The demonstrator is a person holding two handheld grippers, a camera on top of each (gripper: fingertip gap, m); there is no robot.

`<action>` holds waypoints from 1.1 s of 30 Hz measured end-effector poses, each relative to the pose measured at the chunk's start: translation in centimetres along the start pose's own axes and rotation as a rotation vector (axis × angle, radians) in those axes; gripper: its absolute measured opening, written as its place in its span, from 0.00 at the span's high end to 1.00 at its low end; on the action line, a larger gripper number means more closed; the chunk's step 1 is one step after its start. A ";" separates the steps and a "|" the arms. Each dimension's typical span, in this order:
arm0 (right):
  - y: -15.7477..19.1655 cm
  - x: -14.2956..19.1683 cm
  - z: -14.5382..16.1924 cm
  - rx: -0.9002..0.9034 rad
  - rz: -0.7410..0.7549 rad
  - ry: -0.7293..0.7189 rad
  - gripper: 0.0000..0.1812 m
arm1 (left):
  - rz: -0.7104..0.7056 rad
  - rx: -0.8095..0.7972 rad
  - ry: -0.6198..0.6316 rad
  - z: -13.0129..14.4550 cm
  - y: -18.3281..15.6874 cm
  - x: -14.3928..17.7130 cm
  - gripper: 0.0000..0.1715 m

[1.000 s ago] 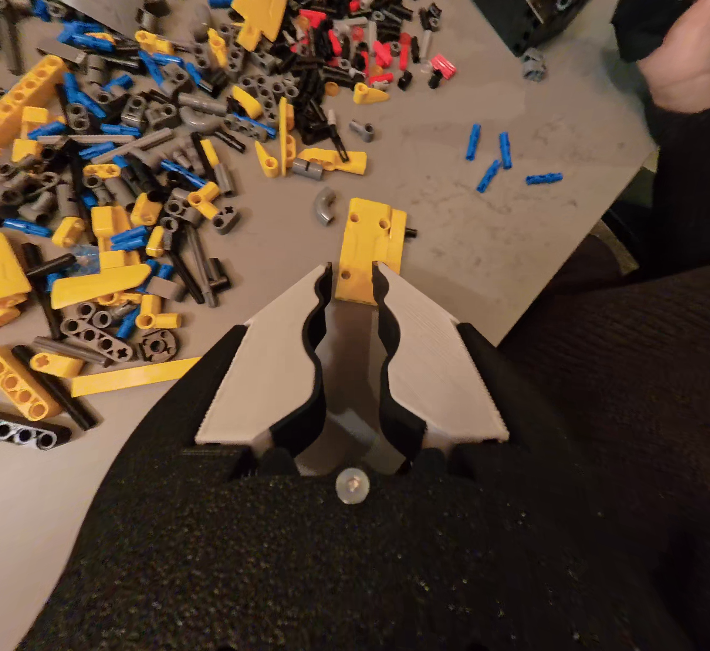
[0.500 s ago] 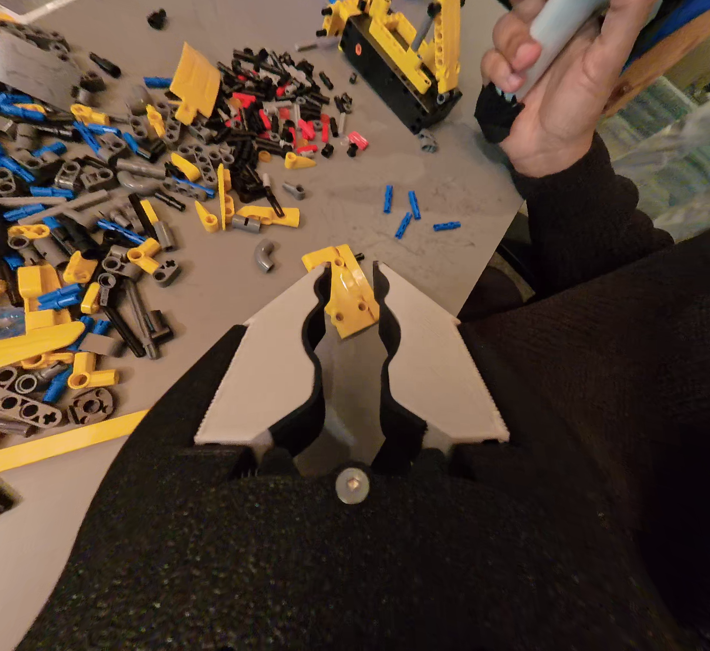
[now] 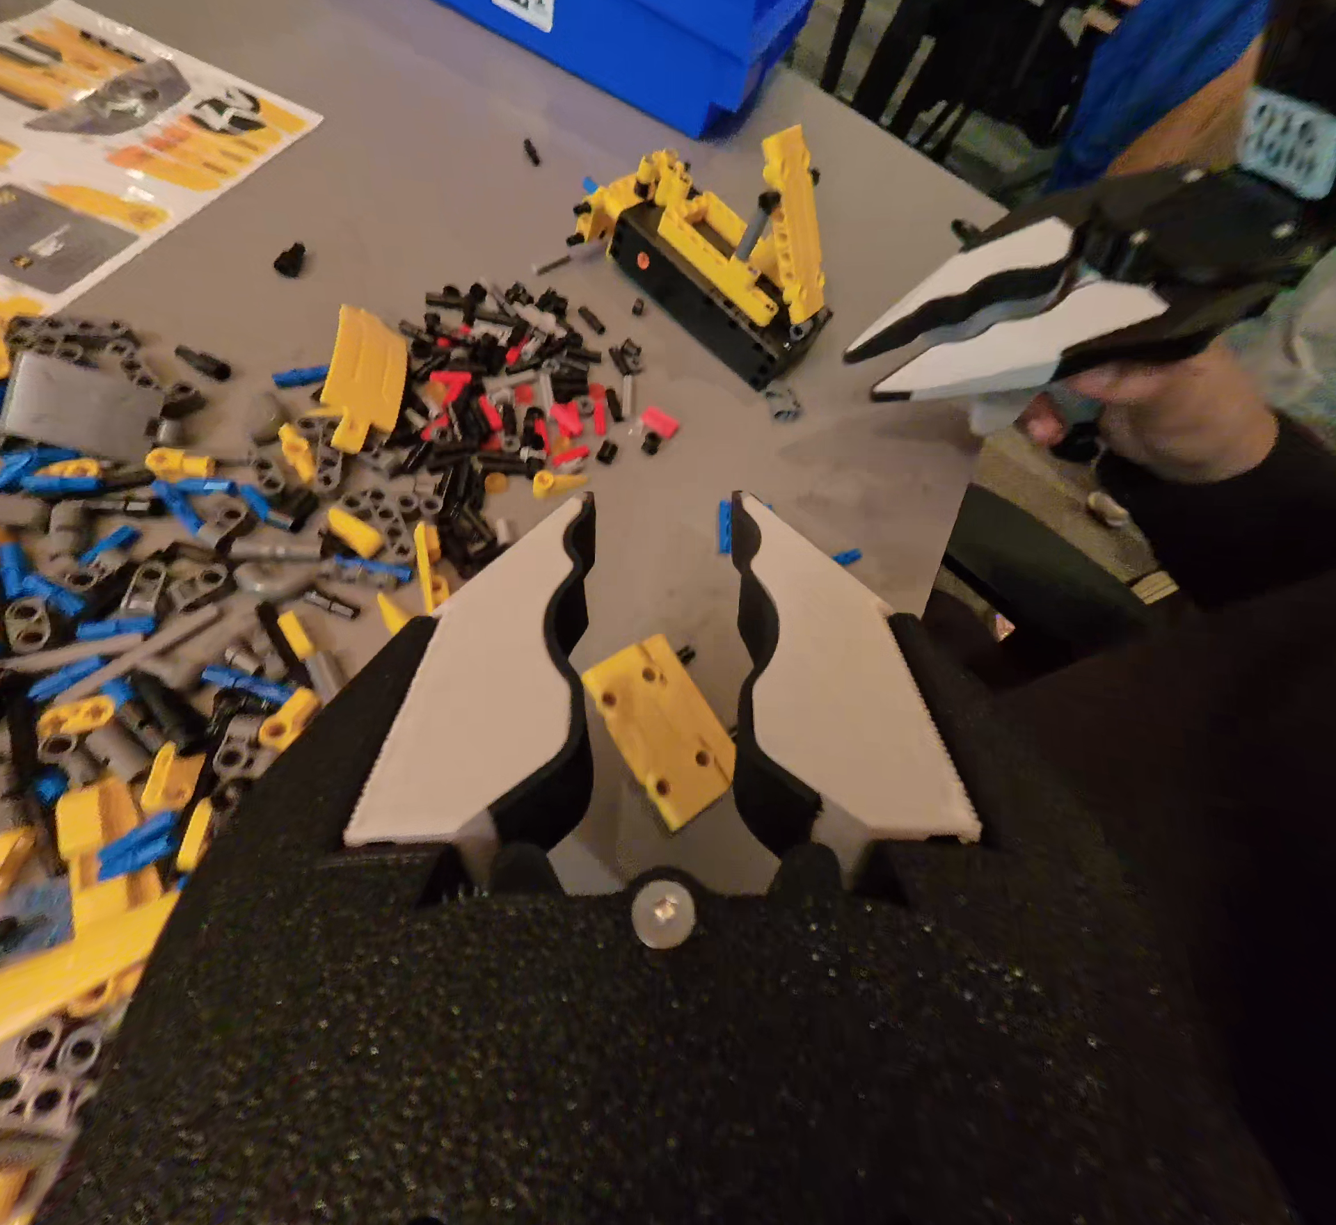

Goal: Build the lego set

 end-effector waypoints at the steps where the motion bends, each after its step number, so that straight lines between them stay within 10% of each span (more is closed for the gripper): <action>1: -0.1 -0.1 0.2 0.000 0.020 -0.014 0.89 | 0.014 -0.002 -0.012 -0.3 0.0 -0.3 0.78; 7: -2.5 0.6 -0.6 -0.062 0.174 -0.051 0.89 | 0.048 -0.038 -0.001 -1.3 -0.2 -1.2 0.78; 15: -1.1 0.7 -0.5 0.036 0.482 -0.159 0.60 | 0.012 0.005 -0.027 -1.0 0.7 -1.2 0.78; 20: -2.7 -0.9 -1.0 -0.224 0.262 -0.090 0.60 | -0.017 -0.032 0.009 -0.7 0.4 -0.5 0.78; 33: -6.8 -2.8 -3.0 -0.141 0.391 0.027 0.65 | -0.138 0.040 -0.073 0.2 1.7 3.7 0.79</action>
Point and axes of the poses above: each gripper's, where its closed fingertips meet, x back along the fingers, z out of its underside, y = z × x across the jaws, the point moved 10 cm from there along x, back along the fingers, and after that the axes turned 14 degrees about -x, right-handed, at the moved point
